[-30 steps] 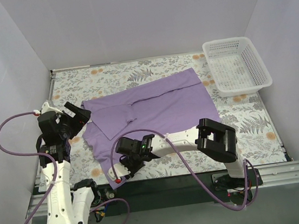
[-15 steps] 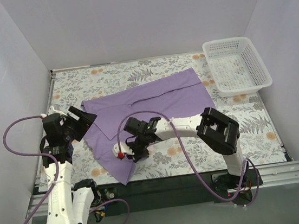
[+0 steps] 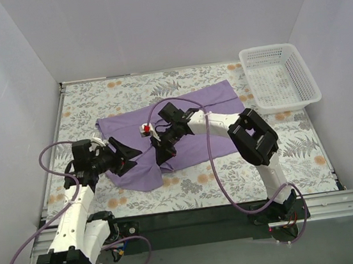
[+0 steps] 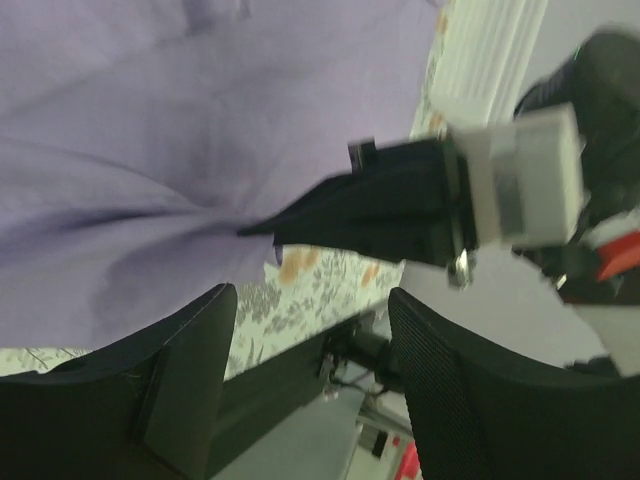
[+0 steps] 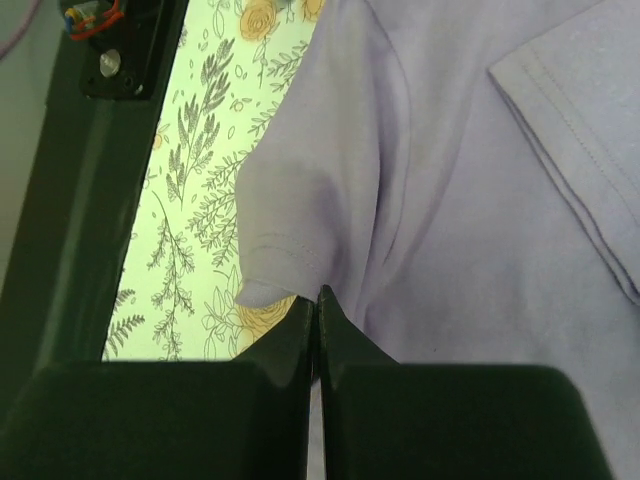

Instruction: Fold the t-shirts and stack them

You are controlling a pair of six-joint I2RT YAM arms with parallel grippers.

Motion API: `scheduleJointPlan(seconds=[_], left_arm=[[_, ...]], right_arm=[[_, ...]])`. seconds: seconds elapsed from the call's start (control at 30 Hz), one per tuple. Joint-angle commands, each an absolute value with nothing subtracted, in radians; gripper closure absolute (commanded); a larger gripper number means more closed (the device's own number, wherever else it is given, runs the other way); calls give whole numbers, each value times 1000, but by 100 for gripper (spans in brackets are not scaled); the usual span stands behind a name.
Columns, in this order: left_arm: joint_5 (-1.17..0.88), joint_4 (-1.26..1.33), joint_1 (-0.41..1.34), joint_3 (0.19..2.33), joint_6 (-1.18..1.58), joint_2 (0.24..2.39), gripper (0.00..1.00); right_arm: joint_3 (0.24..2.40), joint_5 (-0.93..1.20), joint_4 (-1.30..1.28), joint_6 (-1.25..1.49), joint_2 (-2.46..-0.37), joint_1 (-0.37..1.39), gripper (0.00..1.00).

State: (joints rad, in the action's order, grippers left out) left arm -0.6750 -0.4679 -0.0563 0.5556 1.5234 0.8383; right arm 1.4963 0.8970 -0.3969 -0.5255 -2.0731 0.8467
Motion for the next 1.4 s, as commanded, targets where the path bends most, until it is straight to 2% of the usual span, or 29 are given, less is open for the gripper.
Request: scheduleJointPlan(seconds=[0.0,0.17,0.43,0.67,1.0,1.17,1.27,1.3,1.37], left_arm=[[-792,-436,32,532,1540,848,39],[-709,-521,158,552,1474,913,43],[-277,-754,437,745,1428,1104,46],[25,-808,708,853,1447,1279,51],[265,-782,862,937,1436,1456,52],[351,-776,899,953,1453,1496,58],[341,-759,914,942,1456,1444,63],[339,-755,919,928,1454,1392,63],[325,-729,923,902,1453,1323,61]], right_arm=[[1572,1037,-408,-428,-2109,815,99],[1608,1100,-408,-385,-2166,795,99],[1644,1138,-413,-336,-2215,761,99],[1646,1150,-411,-328,-2226,759,99],[1635,1158,-413,-327,-2226,759,98],[1626,1173,-413,-325,-2218,759,96],[1620,1178,-414,-325,-2215,759,90],[1617,1178,-419,-328,-2209,759,81],[1615,1172,-423,-331,-2200,755,72]])
